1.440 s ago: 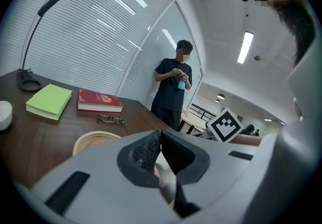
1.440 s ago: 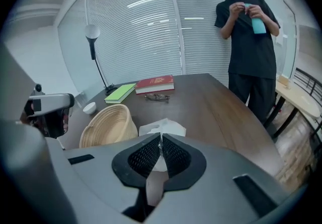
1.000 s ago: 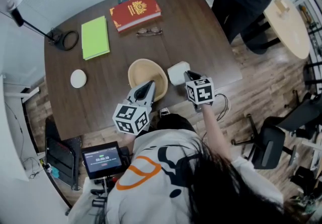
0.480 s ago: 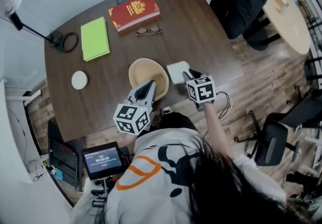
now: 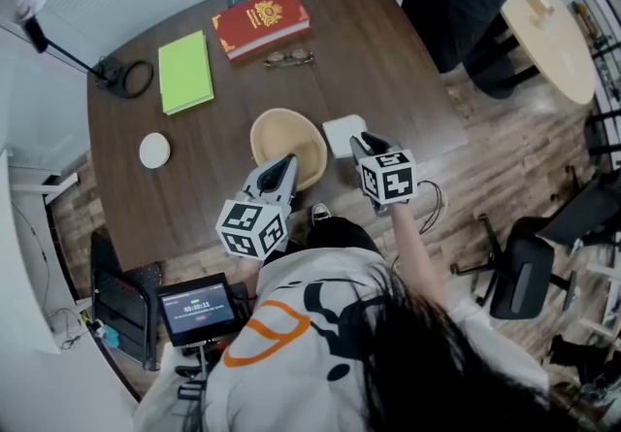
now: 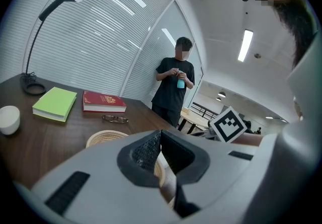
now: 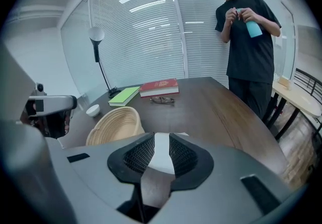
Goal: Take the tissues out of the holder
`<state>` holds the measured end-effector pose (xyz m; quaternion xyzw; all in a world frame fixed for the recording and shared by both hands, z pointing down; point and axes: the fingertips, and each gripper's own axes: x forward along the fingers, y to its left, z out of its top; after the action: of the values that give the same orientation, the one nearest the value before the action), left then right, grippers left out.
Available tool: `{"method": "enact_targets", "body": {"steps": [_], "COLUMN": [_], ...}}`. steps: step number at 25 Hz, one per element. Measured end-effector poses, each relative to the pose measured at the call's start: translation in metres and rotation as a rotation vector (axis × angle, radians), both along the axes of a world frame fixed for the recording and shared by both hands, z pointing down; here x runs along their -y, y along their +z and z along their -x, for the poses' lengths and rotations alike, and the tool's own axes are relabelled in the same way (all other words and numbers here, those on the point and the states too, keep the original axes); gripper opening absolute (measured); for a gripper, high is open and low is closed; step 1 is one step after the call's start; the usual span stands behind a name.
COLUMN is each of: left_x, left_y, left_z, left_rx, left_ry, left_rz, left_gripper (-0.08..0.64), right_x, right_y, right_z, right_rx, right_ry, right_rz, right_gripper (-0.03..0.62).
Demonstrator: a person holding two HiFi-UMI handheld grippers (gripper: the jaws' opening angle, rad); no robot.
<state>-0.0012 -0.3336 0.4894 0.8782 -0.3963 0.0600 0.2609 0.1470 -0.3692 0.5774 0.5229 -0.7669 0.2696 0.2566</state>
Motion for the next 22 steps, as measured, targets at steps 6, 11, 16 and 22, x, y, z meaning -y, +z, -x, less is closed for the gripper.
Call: {"method": "enact_targets", "body": {"steps": [6,11,16,22], "left_x": [-0.012,-0.027,-0.047,-0.078], "left_y": [-0.004,-0.009,-0.013,-0.013], "left_z": [0.004,0.018,0.044,0.070], "left_rx": [-0.009,-0.010,-0.011,-0.014], "left_ry": [0.005,0.002,-0.029,-0.022], "left_rz": [-0.014,-0.025,-0.039,-0.035], "left_gripper": [0.000,0.000,0.000,0.000], "right_x": [-0.014,-0.025,-0.047,-0.086], "right_y": [-0.027,-0.044,-0.043,-0.049], "right_z": [0.026,0.049,0.066,0.095], "right_rx": [0.055,0.073,0.072,0.097], "right_ry": [-0.016,-0.032,-0.035,-0.029], "right_rz": [-0.064,-0.105,-0.106,-0.105], "right_gripper": [0.092,0.091,0.091,0.091]}}
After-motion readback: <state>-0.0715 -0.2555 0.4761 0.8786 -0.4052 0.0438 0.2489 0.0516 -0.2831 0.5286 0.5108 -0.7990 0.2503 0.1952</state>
